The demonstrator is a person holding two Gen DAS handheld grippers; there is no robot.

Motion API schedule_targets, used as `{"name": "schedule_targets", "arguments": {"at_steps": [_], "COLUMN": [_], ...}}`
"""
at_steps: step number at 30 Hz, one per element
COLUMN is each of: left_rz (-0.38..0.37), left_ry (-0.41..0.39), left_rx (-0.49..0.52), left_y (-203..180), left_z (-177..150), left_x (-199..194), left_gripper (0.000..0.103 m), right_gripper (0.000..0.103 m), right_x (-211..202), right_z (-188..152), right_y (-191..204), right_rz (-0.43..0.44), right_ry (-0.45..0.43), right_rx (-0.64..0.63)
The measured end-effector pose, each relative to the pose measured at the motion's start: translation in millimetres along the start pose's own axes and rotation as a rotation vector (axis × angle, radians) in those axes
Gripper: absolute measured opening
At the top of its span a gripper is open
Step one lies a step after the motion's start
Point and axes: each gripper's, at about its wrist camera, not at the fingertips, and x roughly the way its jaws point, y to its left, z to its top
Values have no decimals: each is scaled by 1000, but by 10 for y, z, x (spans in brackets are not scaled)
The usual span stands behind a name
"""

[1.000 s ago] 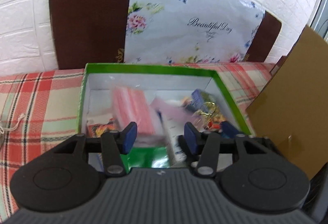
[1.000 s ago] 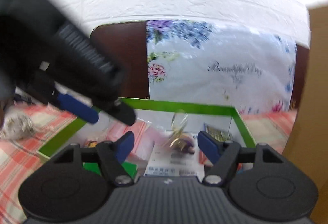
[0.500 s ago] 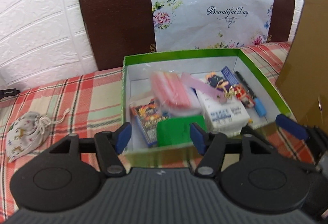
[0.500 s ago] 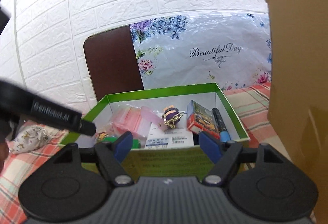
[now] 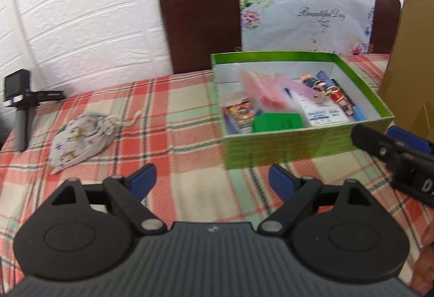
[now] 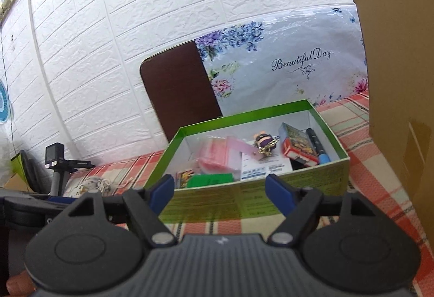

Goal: Organize objects
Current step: 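Withdraw the left tool and move it toward the floral drawstring pouch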

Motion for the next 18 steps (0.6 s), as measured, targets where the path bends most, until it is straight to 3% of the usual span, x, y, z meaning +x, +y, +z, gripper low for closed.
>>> {"name": "schedule_targets", "arguments": {"at_steps": [3, 6, 9, 18], "left_rz": [21, 14, 11, 33], "left_ry": [-10, -15, -28, -83], "left_rx": [-13, -33, -33, -43], "left_y": [90, 182, 243, 345], "left_z": [-59, -97, -127, -172], "left_x": [-49, -84, -131, -291], "left_gripper": [97, 103, 103, 103], "right_gripper": [82, 92, 102, 103], "right_x": [-15, -39, -96, -145], "right_z": [-2, -11, 5, -39], "right_y": [93, 195, 299, 462], "right_rz": [8, 20, 20, -8], "right_ry": [23, 35, 31, 17], "right_rx": [-1, -15, -52, -48]}}
